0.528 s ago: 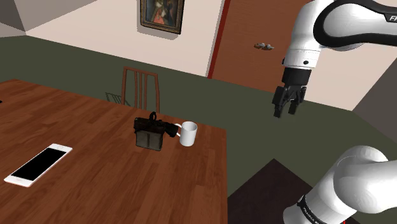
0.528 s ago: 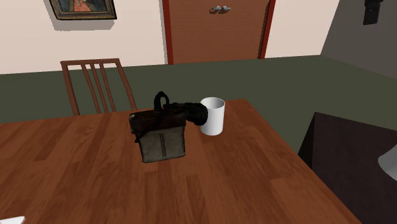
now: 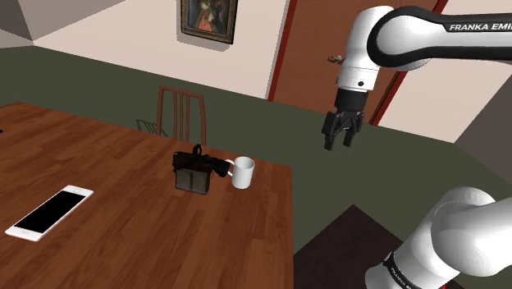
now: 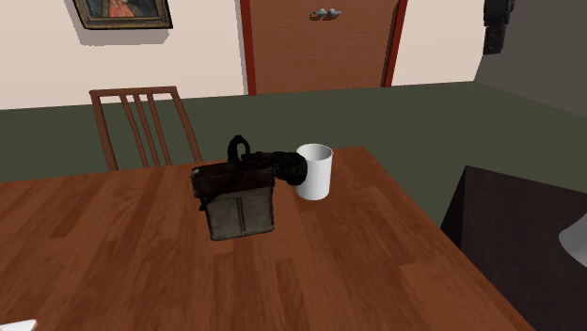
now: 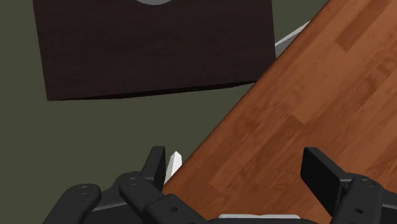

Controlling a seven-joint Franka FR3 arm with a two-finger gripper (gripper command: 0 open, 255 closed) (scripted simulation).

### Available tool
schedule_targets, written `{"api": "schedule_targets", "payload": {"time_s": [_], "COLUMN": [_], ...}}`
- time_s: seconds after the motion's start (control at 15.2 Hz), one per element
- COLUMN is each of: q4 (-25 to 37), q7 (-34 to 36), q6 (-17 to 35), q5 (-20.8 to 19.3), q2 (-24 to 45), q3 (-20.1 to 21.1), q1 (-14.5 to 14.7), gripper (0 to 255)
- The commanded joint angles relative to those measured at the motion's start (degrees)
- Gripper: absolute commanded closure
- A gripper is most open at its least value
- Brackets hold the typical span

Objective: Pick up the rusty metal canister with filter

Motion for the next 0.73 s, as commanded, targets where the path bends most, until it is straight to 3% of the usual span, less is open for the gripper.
{"api": "schedule_targets", "payload": {"time_s": [0.0, 0.66], "q4": [1.59, 13.16], "q7": [0.57, 1.24], "q6": [3.27, 14.54], "q5": [1.15, 3.06], "q2": [3.97, 22.88], "q3": [1.29, 5.36], "q1": [0.92, 3.81], "gripper": [0, 0]}}
